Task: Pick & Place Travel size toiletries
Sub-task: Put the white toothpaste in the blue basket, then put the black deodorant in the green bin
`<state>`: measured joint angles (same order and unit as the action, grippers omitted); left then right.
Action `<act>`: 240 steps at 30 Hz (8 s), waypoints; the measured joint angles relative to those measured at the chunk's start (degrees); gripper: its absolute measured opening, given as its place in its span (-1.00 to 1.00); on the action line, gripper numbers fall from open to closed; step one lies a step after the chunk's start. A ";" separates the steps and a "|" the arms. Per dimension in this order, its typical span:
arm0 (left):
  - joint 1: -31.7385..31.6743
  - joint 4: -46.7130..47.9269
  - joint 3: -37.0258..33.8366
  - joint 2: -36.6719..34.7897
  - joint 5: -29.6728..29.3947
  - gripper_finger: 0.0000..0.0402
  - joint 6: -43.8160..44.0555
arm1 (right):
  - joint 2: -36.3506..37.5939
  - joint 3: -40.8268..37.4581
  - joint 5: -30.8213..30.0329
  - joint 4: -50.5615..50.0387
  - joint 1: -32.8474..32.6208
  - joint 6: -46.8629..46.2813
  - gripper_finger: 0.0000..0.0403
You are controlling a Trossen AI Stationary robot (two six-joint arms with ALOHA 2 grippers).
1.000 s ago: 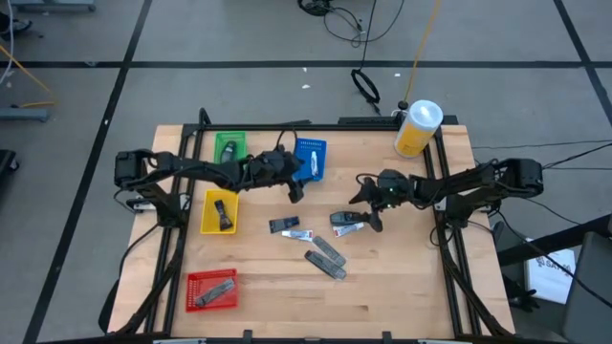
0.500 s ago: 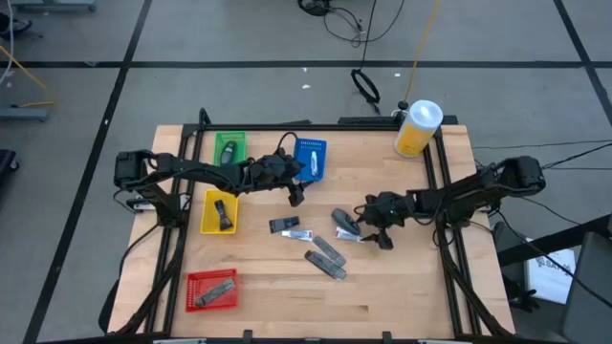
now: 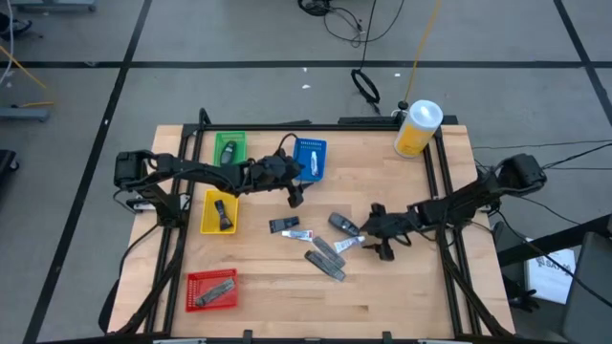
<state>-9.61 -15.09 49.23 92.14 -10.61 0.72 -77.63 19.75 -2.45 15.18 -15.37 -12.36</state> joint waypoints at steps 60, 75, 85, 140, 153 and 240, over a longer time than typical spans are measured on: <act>6.10 10.20 -7.89 -7.69 -37.84 0.41 11.86 | -22.66 55.60 -5.17 -35.72 34.22 2.33 -0.68; 6.44 12.85 -7.89 -7.67 -38.84 0.41 13.35 | -32.93 59.71 -3.33 -28.05 36.34 -7.62 -0.65; 7.30 13.46 -7.89 -7.67 -38.84 0.41 13.59 | -34.14 59.71 -3.26 -26.50 36.47 -9.00 -0.55; 11.67 -24.14 -7.80 -3.61 -5.98 0.41 6.66 | 11.20 -17.38 -3.48 43.74 17.61 7.32 0.05; 11.69 -22.73 -7.82 -3.61 -5.84 0.41 7.11 | 13.49 -0.32 8.52 18.57 21.82 7.93 -0.03; 21.25 15.09 2.25 -1.68 -27.32 0.41 18.73 | -15.72 1.29 -9.45 29.41 6.54 3.75 0.53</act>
<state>11.64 0.00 51.48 90.46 -37.94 19.45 -93.35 21.04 -11.90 44.58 -8.82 -8.62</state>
